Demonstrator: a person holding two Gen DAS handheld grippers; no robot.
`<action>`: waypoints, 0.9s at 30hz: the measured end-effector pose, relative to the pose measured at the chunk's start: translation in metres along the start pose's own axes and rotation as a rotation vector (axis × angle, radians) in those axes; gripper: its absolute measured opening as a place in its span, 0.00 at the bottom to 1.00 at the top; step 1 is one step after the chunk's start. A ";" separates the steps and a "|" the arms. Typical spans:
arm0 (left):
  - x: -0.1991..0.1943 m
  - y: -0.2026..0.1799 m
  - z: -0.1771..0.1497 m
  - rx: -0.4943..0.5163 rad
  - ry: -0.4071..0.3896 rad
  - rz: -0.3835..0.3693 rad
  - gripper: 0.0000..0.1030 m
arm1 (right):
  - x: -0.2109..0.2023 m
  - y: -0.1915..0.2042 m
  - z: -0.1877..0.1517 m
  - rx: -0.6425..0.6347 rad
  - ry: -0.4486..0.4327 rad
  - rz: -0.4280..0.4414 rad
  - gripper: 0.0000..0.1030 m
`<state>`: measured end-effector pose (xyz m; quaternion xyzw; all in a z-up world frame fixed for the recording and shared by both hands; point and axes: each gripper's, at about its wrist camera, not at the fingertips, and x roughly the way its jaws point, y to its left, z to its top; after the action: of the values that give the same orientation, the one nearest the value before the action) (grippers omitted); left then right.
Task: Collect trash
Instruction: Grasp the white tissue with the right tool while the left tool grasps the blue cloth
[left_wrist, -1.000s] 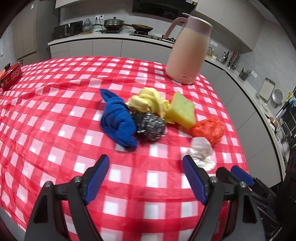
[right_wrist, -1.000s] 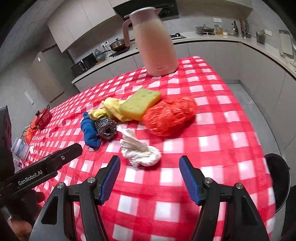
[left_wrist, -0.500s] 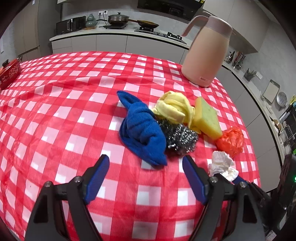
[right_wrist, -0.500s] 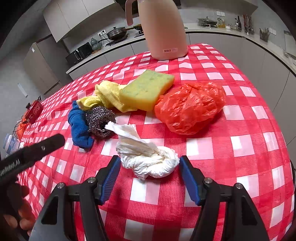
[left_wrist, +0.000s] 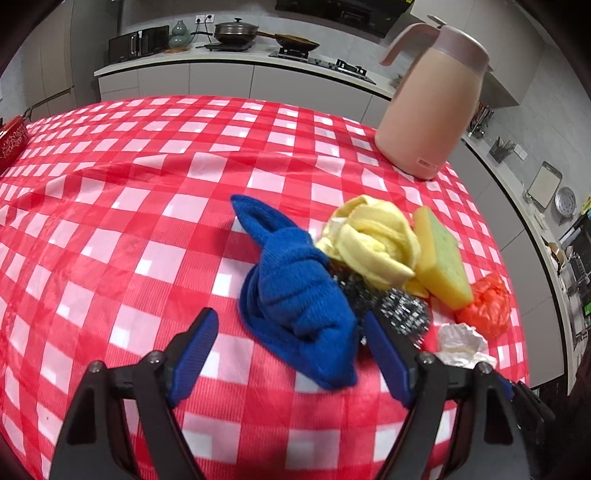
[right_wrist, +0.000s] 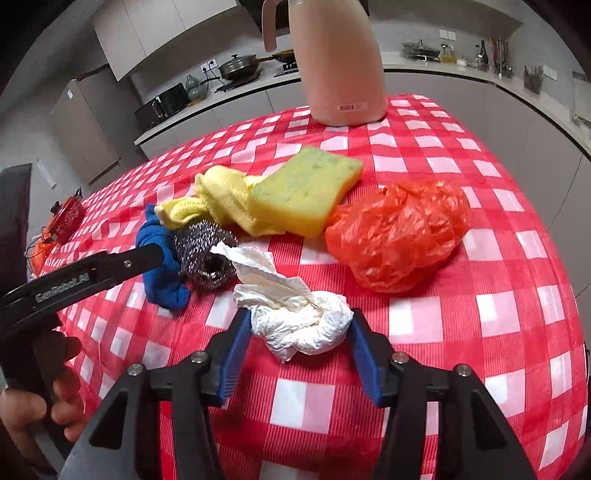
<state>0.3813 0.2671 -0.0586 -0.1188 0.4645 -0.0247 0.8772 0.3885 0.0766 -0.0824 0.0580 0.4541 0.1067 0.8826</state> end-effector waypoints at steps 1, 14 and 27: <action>0.003 0.003 0.001 -0.007 0.003 -0.004 0.80 | 0.002 0.000 0.001 0.001 0.002 0.002 0.56; 0.003 0.009 -0.002 -0.020 -0.019 -0.078 0.37 | 0.005 0.003 0.004 0.037 -0.002 0.059 0.35; -0.023 0.005 -0.042 0.013 0.010 -0.039 0.42 | -0.006 0.006 -0.002 0.031 0.002 0.107 0.36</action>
<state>0.3336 0.2675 -0.0633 -0.1222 0.4664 -0.0453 0.8749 0.3829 0.0807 -0.0781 0.0958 0.4530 0.1468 0.8741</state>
